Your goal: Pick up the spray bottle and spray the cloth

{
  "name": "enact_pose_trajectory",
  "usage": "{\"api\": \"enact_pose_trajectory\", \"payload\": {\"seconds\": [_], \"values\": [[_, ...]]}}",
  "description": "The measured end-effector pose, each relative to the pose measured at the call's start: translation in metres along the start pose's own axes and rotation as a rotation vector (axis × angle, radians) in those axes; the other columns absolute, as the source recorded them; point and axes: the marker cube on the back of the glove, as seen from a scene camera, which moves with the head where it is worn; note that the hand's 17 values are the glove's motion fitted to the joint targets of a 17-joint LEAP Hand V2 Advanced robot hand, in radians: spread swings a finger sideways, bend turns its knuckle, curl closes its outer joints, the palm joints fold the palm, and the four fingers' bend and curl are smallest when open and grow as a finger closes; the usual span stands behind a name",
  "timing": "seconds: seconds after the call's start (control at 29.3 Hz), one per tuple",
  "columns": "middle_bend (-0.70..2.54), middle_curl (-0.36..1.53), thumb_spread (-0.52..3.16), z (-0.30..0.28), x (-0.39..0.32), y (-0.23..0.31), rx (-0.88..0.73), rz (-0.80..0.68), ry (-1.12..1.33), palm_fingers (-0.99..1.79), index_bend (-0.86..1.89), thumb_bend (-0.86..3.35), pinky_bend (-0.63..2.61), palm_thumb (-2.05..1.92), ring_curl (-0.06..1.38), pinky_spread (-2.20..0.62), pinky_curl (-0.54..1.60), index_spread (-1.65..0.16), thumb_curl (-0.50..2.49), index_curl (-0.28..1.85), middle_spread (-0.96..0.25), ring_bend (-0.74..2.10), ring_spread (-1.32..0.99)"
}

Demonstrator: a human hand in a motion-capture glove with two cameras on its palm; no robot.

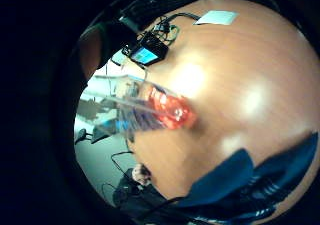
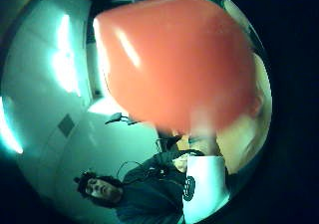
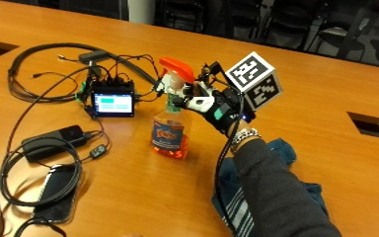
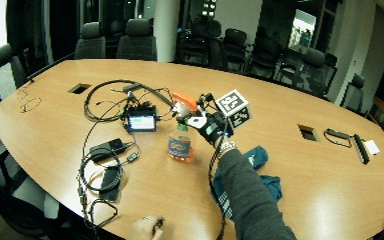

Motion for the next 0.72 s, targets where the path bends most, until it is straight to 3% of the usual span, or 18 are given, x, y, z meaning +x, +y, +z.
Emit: {"api": "enact_pose_trajectory", "payload": {"seconds": [0.24,0.48,0.72], "values": [[0.3,0.41,0.83,-0.017,-0.013,0.021,0.003,-0.036,0.226,0.52,0.09,-0.05,0.31,0.78,0.38,0.23,0.35,-0.34,0.65,0.38,-0.15,0.43,-0.11],[0.24,0.39,0.95,0.01,-0.031,0.076,-0.072,-0.148,0.495,0.44,0.16,-0.06,0.27,0.65,0.34,0.26,0.34,-0.35,0.56,0.36,-0.13,0.36,-0.09],[0.21,0.37,1.02,0.025,-0.046,0.123,-0.032,-0.266,0.689,0.45,0.17,-0.04,0.24,0.59,0.32,0.27,0.33,-0.37,0.49,0.35,-0.12,0.31,-0.08]]}}
